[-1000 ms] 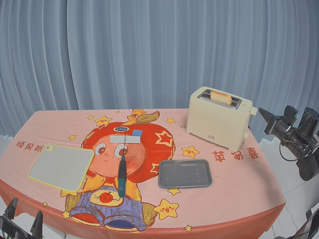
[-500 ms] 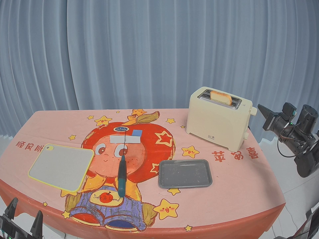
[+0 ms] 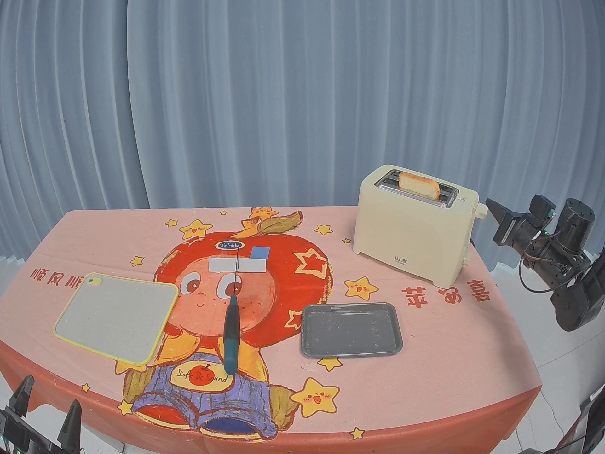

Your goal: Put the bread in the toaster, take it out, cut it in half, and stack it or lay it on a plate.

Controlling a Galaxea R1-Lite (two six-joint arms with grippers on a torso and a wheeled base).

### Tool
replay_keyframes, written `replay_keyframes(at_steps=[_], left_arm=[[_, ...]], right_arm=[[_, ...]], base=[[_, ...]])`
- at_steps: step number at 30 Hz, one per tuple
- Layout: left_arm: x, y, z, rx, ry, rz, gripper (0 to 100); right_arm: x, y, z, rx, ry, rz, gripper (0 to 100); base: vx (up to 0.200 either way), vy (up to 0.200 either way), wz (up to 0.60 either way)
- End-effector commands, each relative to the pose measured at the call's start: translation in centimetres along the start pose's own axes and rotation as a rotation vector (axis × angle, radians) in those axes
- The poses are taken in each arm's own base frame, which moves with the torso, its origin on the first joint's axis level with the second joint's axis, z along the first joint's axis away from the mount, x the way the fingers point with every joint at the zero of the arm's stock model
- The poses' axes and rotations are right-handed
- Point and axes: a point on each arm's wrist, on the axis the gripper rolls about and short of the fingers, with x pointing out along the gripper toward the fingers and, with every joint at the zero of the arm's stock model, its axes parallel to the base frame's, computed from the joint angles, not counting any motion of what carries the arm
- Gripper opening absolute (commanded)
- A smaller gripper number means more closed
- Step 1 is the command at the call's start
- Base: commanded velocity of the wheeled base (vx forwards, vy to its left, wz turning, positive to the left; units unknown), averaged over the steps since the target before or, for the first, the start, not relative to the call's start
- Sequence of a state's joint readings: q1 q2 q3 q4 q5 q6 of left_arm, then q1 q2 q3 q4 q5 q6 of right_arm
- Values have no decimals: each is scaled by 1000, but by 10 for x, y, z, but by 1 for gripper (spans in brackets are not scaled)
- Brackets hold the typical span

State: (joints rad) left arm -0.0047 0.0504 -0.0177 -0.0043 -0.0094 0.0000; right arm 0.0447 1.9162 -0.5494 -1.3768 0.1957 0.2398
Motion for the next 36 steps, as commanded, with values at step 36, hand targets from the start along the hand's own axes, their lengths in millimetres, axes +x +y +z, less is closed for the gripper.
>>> replay_keyframes(at_steps=[36], left_arm=[[1, 0, -5, 0, 18, 0, 100]], right_arm=[[4, -13, -44, 22, 155, -40, 0]], base=[[0, 0, 0]])
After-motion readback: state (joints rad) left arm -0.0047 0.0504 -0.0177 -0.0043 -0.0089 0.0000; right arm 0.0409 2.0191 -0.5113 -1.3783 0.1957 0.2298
